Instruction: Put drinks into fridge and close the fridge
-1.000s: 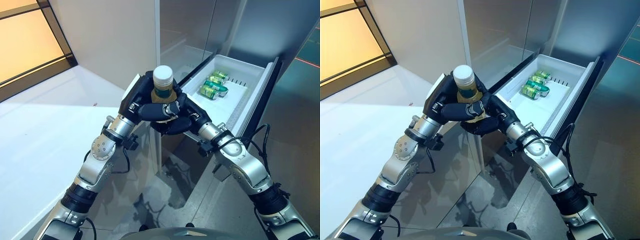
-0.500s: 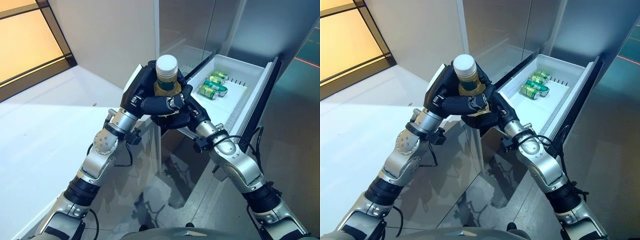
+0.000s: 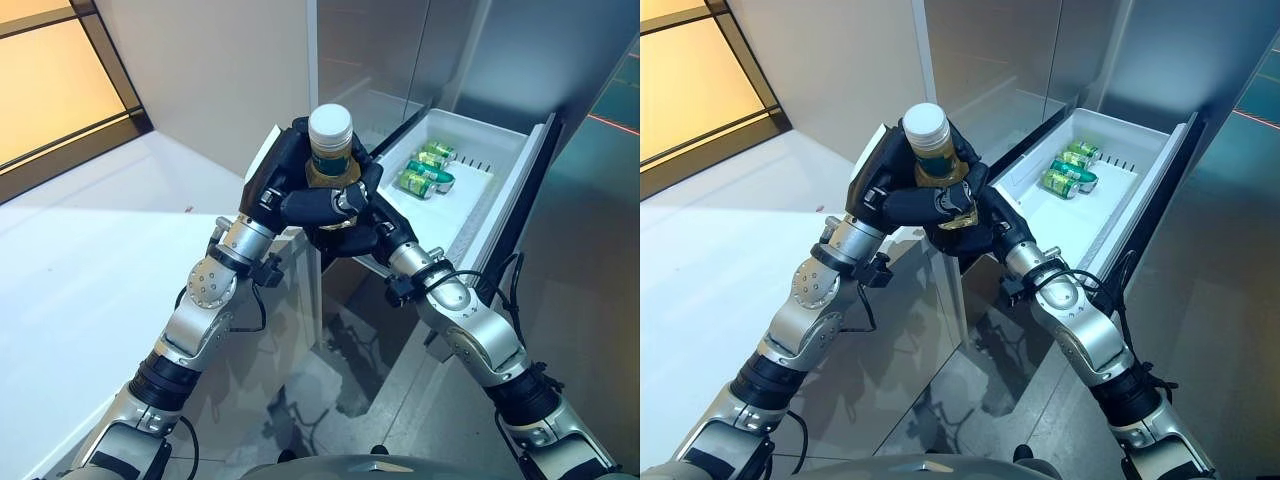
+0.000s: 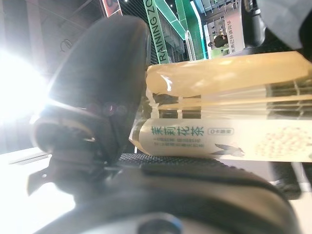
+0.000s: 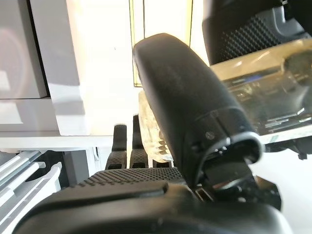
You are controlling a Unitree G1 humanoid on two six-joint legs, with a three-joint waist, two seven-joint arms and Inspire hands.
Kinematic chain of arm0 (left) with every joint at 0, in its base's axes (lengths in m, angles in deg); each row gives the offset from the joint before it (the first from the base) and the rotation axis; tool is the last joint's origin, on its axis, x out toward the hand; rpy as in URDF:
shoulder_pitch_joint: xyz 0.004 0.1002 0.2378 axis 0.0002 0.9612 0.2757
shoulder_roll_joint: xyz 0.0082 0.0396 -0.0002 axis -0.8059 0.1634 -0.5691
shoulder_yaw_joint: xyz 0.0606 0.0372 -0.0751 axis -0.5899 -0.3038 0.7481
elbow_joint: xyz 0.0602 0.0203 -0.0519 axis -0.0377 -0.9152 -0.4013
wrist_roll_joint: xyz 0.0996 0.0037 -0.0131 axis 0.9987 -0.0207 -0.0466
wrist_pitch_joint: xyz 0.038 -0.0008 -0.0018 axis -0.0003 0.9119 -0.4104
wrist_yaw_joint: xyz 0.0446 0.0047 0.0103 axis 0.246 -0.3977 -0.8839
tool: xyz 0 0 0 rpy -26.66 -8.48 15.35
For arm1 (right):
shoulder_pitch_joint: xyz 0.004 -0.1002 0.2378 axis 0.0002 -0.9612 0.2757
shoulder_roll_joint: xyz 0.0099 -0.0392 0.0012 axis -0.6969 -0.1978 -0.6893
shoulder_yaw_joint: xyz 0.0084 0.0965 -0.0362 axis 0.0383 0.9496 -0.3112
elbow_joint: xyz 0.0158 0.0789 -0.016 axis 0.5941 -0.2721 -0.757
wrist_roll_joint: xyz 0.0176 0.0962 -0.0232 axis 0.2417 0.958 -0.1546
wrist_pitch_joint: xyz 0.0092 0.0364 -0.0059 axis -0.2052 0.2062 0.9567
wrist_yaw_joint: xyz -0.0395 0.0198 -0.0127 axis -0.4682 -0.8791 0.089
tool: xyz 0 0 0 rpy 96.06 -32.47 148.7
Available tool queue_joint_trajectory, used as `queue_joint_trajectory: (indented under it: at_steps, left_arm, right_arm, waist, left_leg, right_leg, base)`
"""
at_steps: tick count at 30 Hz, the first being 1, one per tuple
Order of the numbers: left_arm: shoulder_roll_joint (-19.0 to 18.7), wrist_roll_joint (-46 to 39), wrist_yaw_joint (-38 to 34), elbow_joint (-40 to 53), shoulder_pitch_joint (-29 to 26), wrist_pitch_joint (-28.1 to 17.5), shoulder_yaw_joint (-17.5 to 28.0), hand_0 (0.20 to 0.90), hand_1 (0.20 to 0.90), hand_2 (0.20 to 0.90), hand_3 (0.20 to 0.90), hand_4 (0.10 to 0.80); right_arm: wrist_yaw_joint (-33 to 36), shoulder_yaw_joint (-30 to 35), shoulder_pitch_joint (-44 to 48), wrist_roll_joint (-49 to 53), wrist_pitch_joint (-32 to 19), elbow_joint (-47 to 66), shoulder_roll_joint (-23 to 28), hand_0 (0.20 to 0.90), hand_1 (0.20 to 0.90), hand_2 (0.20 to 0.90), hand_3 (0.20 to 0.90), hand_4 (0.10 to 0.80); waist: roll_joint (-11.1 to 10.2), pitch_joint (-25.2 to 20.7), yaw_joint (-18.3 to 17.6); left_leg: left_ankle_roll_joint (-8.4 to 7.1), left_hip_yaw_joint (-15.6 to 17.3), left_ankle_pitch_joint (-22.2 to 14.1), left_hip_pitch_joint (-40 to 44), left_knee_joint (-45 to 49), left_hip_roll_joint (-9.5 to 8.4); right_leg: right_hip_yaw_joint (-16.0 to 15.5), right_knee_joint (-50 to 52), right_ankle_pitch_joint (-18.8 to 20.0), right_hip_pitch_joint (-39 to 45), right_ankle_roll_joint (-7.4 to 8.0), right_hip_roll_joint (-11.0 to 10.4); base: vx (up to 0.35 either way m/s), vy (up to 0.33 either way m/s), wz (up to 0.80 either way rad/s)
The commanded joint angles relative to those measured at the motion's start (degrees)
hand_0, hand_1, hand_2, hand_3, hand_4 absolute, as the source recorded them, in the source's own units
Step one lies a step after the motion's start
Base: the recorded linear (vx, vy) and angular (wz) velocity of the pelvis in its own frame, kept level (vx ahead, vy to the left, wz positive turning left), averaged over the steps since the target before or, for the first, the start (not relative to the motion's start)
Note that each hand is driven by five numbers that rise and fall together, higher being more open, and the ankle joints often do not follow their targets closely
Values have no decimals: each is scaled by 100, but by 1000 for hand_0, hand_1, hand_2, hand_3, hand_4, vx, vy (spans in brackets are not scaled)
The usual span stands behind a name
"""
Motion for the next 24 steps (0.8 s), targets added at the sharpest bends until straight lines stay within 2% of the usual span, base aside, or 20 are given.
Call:
queue_joint_trajectory:
  at_steps: [1, 9, 15, 16, 17, 18, 24]
  left_arm:
    - [170, 36, -34, 624, -1023, -583, -27, 300, 300, 300, 200, 100]
    - [-11, 542, -12, 418, -1027, -445, -116, 300, 300, 300, 200, 100]
    - [-201, 460, 214, 156, -1104, -259, -267, 300, 300, 300, 200, 100]
    - [-209, 388, 185, 120, -1102, -209, -289, 495, 495, 495, 428, 328]
    - [-201, 322, 165, 73, -1085, -174, -287, 495, 495, 495, 428, 328]
    - [-196, 221, 124, 47, -1079, -145, -298, 900, 900, 900, 900, 800]
    - [53, -620, -48, 35, -808, -275, -51, 900, 900, 900, 900, 800]
  right_arm:
    - [50, 243, 1203, 75, -717, 343, -382, 300, 300, 300, 200, 100]
    - [-37, 304, 1322, -8, -556, 331, -221, 300, 300, 300, 200, 100]
    - [-47, 352, 1496, 7, -488, 254, -52, 300, 300, 300, 200, 100]
    - [-2, 345, 1518, 8, -489, 232, -39, 300, 300, 300, 200, 100]
    - [35, 353, 1533, -14, -499, 197, -37, 300, 300, 300, 200, 100]
    - [81, 357, 1534, -26, -525, 169, -28, 300, 300, 300, 200, 100]
    - [399, 654, 1452, -230, -649, 28, 12, 300, 300, 300, 200, 100]
  waist:
    - [-116, -614, 38]
    - [-117, -610, 45]
    - [-116, -622, 36]
    - [-114, -622, 35]
    - [-115, -627, 36]
    - [-114, -628, 34]
    - [-131, -639, 62]
  left_leg:
    - [295, 502, -366, -21, 9, -228]
    - [296, 501, -366, -7, 9, -223]
    - [288, 524, -364, -9, 9, -212]
    - [283, 531, -364, -7, 9, -208]
    - [281, 533, -362, -8, 9, -204]
    - [281, 539, -359, -7, 9, -201]
    - [259, 548, -338, -19, 9, -176]
  right_leg:
    - [140, 26, 88, -67, 13, 74]
    - [111, 26, 85, -49, 11, 77]
    - [106, 26, 90, -53, 12, 85]
    - [108, 26, 93, -54, 14, 84]
    - [114, 26, 91, -54, 13, 87]
    - [118, 26, 92, -52, 14, 88]
    - [87, 26, 101, -53, 14, 81]
  base:
    - [0, 0, 0]
    - [0, 0, 0]
    - [0, 0, 0]
    - [0, 0, 0]
    - [0, 0, 0]
    - [-31, -5, -1]
    - [17, -1, 0]
